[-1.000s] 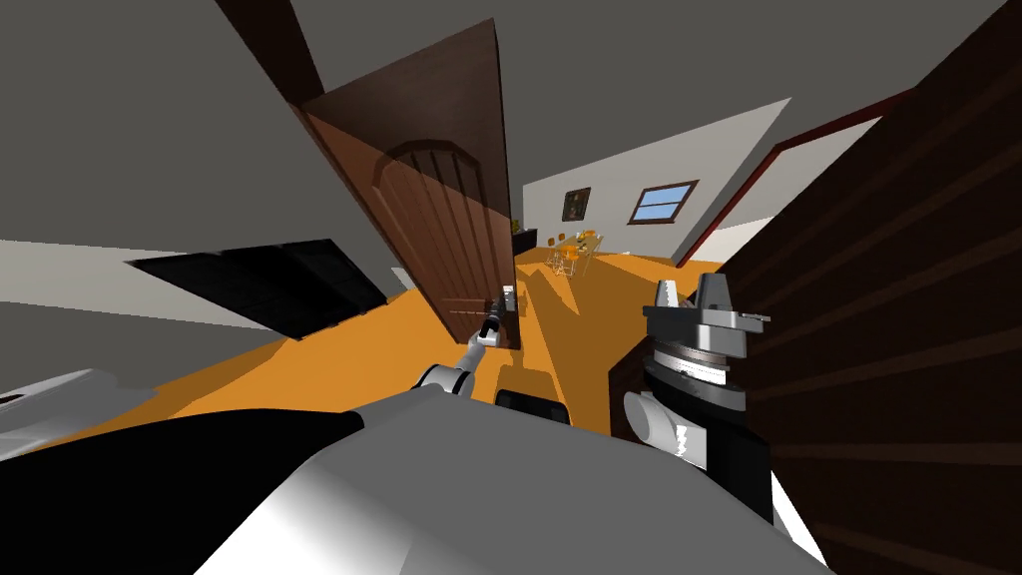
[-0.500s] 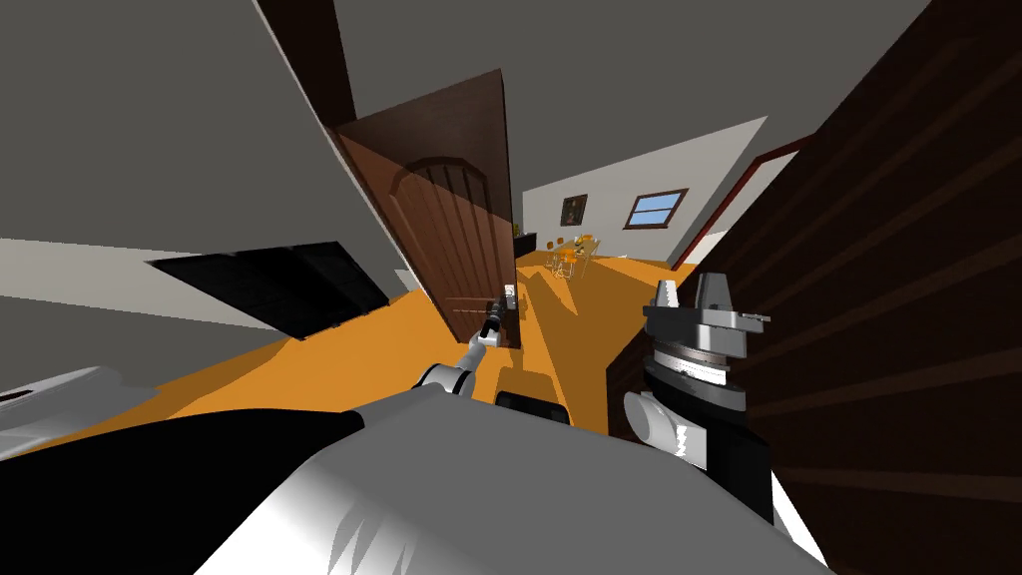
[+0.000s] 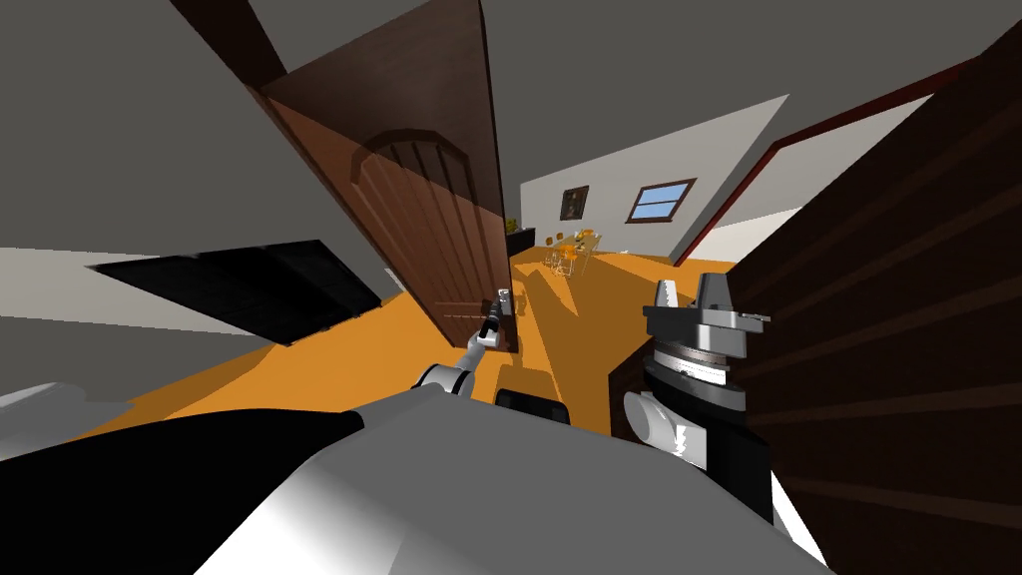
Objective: Push the door open
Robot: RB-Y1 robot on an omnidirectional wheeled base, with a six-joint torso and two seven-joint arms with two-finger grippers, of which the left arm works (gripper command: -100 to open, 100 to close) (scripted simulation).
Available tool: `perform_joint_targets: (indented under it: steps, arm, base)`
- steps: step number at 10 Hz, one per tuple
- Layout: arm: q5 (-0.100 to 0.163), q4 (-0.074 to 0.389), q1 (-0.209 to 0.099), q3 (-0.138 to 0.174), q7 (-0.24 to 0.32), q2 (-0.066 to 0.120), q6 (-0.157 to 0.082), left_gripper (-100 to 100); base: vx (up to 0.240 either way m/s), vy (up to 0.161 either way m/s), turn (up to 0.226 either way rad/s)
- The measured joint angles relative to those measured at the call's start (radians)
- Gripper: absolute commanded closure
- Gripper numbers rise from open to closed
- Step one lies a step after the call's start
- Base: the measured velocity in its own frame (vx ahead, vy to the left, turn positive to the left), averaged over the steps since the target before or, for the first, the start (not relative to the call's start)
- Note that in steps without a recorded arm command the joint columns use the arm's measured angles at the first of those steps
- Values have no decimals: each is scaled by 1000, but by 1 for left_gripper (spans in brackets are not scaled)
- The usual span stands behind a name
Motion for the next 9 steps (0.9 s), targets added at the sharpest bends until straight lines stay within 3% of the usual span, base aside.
perform_joint_targets:
  steps: [3, 4, 9]
  arm:
    - [1, 1, 3, 5, -3, -6, -7, -100]
    - [1, 1, 2, 5, -3, -6, -8, 100]
    - [1, 3, 5, 5, -3, -6, -6, 100]
  base:
    - [159, -3, -16]
    - [-14, 1, 5]
    - [-18, 1, -1]
